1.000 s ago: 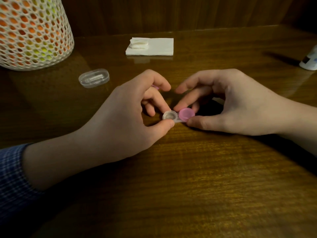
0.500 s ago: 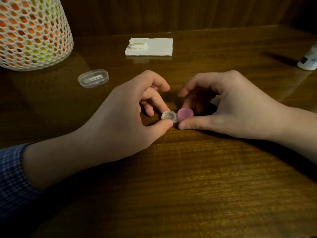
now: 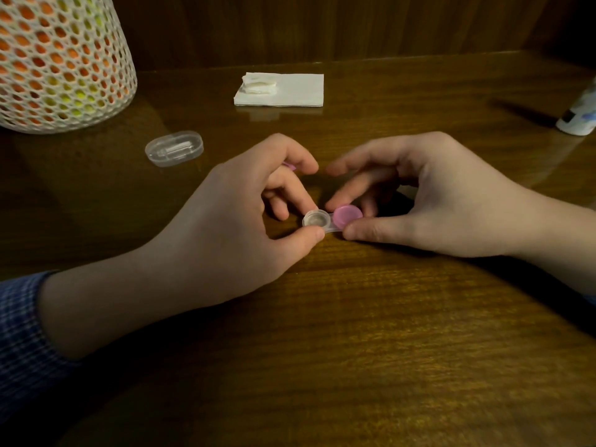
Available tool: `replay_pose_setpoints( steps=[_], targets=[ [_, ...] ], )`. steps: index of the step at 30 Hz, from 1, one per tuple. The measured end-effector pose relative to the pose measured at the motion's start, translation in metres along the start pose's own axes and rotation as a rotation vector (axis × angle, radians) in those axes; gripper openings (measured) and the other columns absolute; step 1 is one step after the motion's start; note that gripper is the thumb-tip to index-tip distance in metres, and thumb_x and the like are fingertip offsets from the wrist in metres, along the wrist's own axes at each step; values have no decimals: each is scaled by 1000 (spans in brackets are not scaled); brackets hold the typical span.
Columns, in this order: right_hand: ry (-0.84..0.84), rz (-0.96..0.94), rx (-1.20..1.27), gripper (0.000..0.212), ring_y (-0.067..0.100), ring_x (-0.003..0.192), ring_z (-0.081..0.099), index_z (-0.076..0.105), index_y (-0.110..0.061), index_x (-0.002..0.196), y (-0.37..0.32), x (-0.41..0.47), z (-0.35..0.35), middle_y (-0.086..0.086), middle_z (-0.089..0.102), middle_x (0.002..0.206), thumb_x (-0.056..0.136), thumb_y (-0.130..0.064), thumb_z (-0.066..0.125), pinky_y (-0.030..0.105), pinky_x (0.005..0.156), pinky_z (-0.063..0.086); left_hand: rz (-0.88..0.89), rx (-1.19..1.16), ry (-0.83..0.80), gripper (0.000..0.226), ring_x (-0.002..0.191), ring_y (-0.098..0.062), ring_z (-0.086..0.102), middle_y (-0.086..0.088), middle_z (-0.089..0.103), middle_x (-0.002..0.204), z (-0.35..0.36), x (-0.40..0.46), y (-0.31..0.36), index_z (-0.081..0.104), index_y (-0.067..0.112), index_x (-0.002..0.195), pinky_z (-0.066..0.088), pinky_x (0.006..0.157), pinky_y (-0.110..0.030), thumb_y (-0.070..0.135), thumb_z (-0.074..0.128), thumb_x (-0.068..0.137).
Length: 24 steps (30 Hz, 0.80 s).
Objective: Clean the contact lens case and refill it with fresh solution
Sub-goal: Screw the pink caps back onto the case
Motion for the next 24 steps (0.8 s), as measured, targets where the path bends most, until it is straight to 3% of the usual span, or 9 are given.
replay_pose_setpoints(
  steps=[13,19,24],
  targets=[
    [100,7,-113,58,0,83,73,65,-36,117,-5,-1,4,-19,76,90,64,-49,83,30,75,61,-19,-1,-1,57,84,-4,67,18,74,89,0,0,0,57,27,125,47,68,-11,38,81,74],
    [14,10,-24,62,8,80,75,63,-31,130,-4,0,-3,-17,78,106,73,-35,85,33,80,63,-6,-8,-3,58,84,-5,67,18,74,90,0,0,0,57,27,126,47,67,-11,39,79,73],
    [16,32,-10,65,5,77,75,63,-26,132,-3,1,-1,-19,80,97,71,-29,87,29,82,62,6,-4,7,57,83,-5,67,18,74,89,0,-1,0,57,26,125,48,68,-11,37,81,74]
  ],
)
Point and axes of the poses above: each hand's wrist, its own x-axis towards the middle knuckle, its own z-axis out of the palm, y = z × x, the point moved 3 cm from there along x, towards the middle knuckle
